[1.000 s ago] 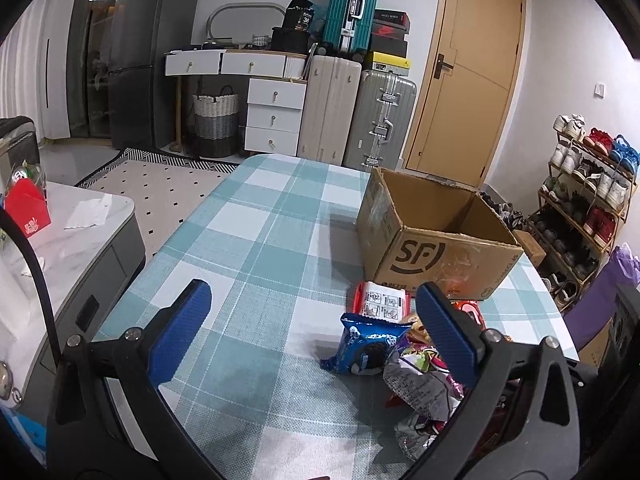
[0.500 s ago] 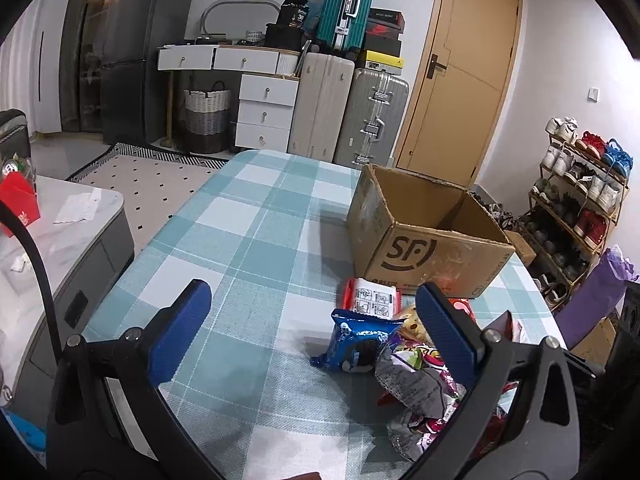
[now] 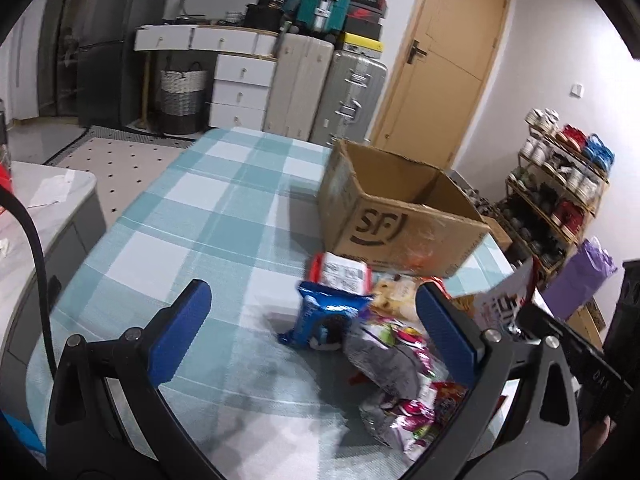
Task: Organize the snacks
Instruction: 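Grasp the red-and-white snack bag with the right tool while the left tool grasps a purple candy bag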
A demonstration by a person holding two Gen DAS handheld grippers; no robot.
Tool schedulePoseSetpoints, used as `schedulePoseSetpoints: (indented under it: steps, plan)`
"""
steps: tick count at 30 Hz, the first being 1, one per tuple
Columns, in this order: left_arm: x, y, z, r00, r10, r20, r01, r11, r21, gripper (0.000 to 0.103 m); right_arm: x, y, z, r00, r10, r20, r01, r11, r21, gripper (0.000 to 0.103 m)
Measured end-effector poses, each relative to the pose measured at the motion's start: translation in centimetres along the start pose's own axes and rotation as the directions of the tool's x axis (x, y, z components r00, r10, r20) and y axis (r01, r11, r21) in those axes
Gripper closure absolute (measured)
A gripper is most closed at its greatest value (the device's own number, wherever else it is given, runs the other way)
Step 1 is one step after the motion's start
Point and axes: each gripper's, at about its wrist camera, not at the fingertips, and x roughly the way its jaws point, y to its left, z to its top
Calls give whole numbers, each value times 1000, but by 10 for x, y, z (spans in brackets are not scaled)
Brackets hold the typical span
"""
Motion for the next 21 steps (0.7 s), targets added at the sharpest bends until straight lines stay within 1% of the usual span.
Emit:
schedulePoseSetpoints:
  steps: [3,5,8,13,18,21]
  plan:
    - [9,-11,-5,997,-59,-47,60,998,4,1,-3,-2,0,1000,0,6,0,1000,7,75]
    - [15,-20,-9,995,-72,-72,73,997,16,1,-4,-1,0,1000,0,6,-1,1000,3,75]
    - [25,-32,-15,991,-74,-108,78,996,34,1,-6,1,1,1000,2,9,-2,1000,0,75]
    - [46,-37,-23,980,-87,-177,92,996,20,1,-8,0,0,1000,6,16,-6,1000,4,75]
    - [58,-37,-28,978,-77,-192,76,997,-12,1,-12,-3,0,1000,14,21,-15,1000,18,75]
    - [63,-37,-30,978,-63,-201,61,998,-16,2,-12,-5,1,1000,16,21,-16,1000,26,75]
